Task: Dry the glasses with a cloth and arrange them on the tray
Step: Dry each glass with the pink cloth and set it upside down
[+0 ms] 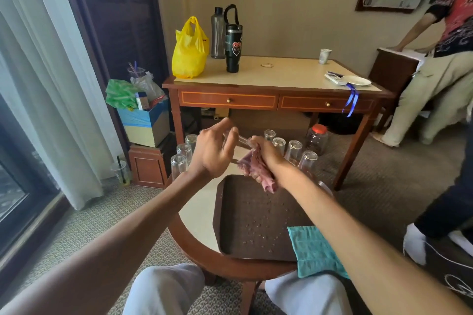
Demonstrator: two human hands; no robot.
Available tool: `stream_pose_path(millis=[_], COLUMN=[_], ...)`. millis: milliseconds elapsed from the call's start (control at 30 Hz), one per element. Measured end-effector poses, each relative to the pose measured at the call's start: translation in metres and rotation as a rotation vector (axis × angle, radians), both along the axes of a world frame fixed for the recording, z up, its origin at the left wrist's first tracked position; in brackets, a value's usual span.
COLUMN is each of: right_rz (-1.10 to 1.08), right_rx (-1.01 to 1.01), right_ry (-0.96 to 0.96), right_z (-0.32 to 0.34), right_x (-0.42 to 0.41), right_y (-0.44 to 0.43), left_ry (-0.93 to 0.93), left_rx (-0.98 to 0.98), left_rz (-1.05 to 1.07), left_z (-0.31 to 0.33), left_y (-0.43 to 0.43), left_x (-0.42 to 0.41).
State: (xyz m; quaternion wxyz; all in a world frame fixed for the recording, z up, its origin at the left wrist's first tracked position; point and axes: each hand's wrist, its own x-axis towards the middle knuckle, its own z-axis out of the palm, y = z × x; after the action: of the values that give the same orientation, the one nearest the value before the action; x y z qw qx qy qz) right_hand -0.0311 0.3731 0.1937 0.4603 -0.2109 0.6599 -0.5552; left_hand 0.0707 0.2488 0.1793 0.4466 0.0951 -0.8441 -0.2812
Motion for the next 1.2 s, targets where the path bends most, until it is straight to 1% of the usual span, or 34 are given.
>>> stream_pose_path(millis=[33, 100, 133, 167, 200, 233, 267, 300, 333, 400, 433, 467, 500, 533, 567, 600, 667, 700, 733, 767, 833, 867, 900, 933, 967, 1000, 1033, 1067, 1133, 1167, 1200], right_rz=[-0.101, -0.291, -0.359, -0.394, -0.401, -0.389, -0.352, -0.296, -0.219, -0.015, 0.095, 0.200, 0.287, 0.350, 0.369, 0.341, 0.175, 0.058, -0.065, -0.175, -0.340, -0.389, -0.418, -0.416, -0.394, -0.353, -0.286, -0.196, 0.074, 0.220, 0.355], right_rx=[-0.056, -0.113, -0.166, -0.214, -0.238, -0.239, -0.233, -0.230, -0.223, -0.133, -0.052, 0.014, 0.054, 0.074, 0.089, 0.097, 0.061, 0.000, -0.079, -0.142, -0.157, -0.157, -0.180, -0.218, -0.252, -0.278, -0.300, -0.288, -0.144, -0.067, -0.030], right_ry=[0.194, 0.606, 0.754, 0.842, 0.873, 0.857, 0.790, 0.672, 0.504, 0.117, -0.037, -0.149, -0.218, -0.254, -0.268, -0.268, -0.195, -0.123, -0.028, 0.101, 0.452, 0.594, 0.663, 0.668, 0.633, 0.566, 0.438, 0.259, -0.120, -0.255, -0.335], right_z=[-0.006, -0.017, -0.021, -0.025, -0.025, -0.025, -0.023, -0.020, -0.018, -0.007, 0.000, 0.005, 0.008, 0.010, 0.009, 0.007, 0.002, -0.003, -0.010, -0.016, -0.028, -0.031, -0.031, -0.029, -0.024, -0.020, -0.014, -0.010, -0.004, -0.003, -0.004], right_x=[0.004, 0.010, 0.012, 0.010, 0.009, 0.006, 0.004, 0.001, -0.004, -0.013, -0.016, -0.018, -0.020, -0.022, -0.022, -0.021, -0.015, -0.013, -0.012, -0.009, -0.004, -0.001, 0.002, 0.003, 0.005, 0.004, 0.002, -0.003, -0.015, -0.019, -0.023], right_y=[-0.004, -0.009, -0.011, -0.013, -0.013, -0.013, -0.013, -0.013, -0.012, -0.005, 0.001, 0.008, 0.012, 0.016, 0.017, 0.017, 0.015, 0.012, 0.008, 0.005, -0.002, -0.003, -0.003, -0.001, 0.001, 0.002, 0.004, 0.006, 0.013, 0.016, 0.020], left_ry=[-0.051, -0.174, -0.263, -0.333, -0.367, -0.362, -0.321, -0.261, -0.190, -0.037, 0.022, 0.059, 0.071, 0.068, 0.051, 0.031, -0.025, -0.070, -0.125, -0.191, -0.324, -0.383, -0.415, -0.420, -0.407, -0.378, -0.351, -0.316, -0.177, -0.096, -0.041], left_rx=[0.184, 0.707, 0.911, 1.013, 1.038, 1.020, 0.958, 0.848, 0.681, 0.254, 0.059, -0.103, -0.223, -0.298, -0.331, -0.321, -0.225, -0.143, -0.005, 0.197, 0.685, 0.863, 0.946, 0.969, 0.946, 0.879, 0.760, 0.592, 0.178, -0.021, -0.186], left_rz=[0.023, 0.028, 0.043, 0.054, 0.061, 0.073, 0.085, 0.100, 0.115, 0.107, 0.067, 0.013, -0.032, -0.062, -0.070, -0.071, -0.042, -0.006, 0.023, 0.031, 0.007, 0.003, 0.012, 0.024, 0.036, 0.054, 0.087, 0.132, 0.157, 0.099, 0.001], left_z=[0.004, 0.017, 0.023, 0.027, 0.029, 0.029, 0.029, 0.028, 0.025, 0.022, 0.021, 0.020, 0.020, 0.018, 0.018, 0.016, 0.014, 0.013, 0.013, 0.016, 0.028, 0.033, 0.037, 0.040, 0.042, 0.043, 0.043, 0.041, 0.036, 0.035, 0.033], left_y=[0.002, 0.007, 0.009, 0.010, 0.010, 0.011, 0.012, 0.013, 0.014, 0.016, 0.017, 0.016, 0.017, 0.015, 0.015, 0.014, 0.014, 0.015, 0.016, 0.018, 0.023, 0.025, 0.026, 0.027, 0.028, 0.030, 0.031, 0.032, 0.030, 0.027, 0.025], left_x=[-0.002, -0.005, -0.005, -0.005, -0.006, -0.005, -0.005, -0.006, -0.005, -0.001, 0.000, 0.001, 0.003, 0.003, 0.004, 0.003, 0.001, -0.002, -0.006, -0.009, -0.012, -0.011, -0.010, -0.009, -0.009, -0.009, -0.010, -0.009, -0.005, -0.002, 0.000])
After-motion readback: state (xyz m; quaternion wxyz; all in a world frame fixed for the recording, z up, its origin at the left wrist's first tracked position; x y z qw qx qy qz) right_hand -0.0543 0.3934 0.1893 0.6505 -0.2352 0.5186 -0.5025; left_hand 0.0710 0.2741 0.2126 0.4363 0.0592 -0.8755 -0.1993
